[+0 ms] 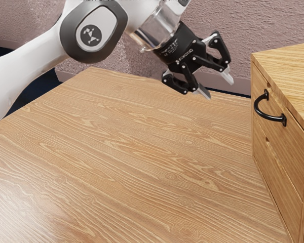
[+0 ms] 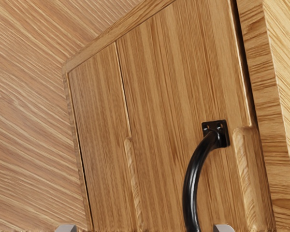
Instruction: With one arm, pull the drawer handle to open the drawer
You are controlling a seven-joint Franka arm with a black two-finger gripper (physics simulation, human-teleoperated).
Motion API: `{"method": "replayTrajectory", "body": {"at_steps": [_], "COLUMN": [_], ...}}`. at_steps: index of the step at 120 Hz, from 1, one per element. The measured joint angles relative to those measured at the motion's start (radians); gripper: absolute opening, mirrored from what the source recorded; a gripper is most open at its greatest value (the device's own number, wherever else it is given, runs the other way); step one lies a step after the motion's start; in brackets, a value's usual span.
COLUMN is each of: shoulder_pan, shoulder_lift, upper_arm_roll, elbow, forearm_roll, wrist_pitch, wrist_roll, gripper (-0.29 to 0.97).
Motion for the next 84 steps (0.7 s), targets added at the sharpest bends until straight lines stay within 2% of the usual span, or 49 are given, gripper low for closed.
{"method": "replayTrajectory", "body": {"at_steps": [29,67,84], "shoulder_pan": [-0.041,-0.077,-0.107], "shoulder_lift": [0.013,0.014,0.017], "upper_arm_roll": [0.073,0.081,0.149], "elbow": [-0.029,-0.072,-0.075], "forearm_roll": [-0.058,-0.069,-0.072], "wrist_pitch": [0.077,0.142,0.157], "wrist_roll": [0.007,-0.01,-0.04], "gripper": [0.31,0.3,0.3]}}
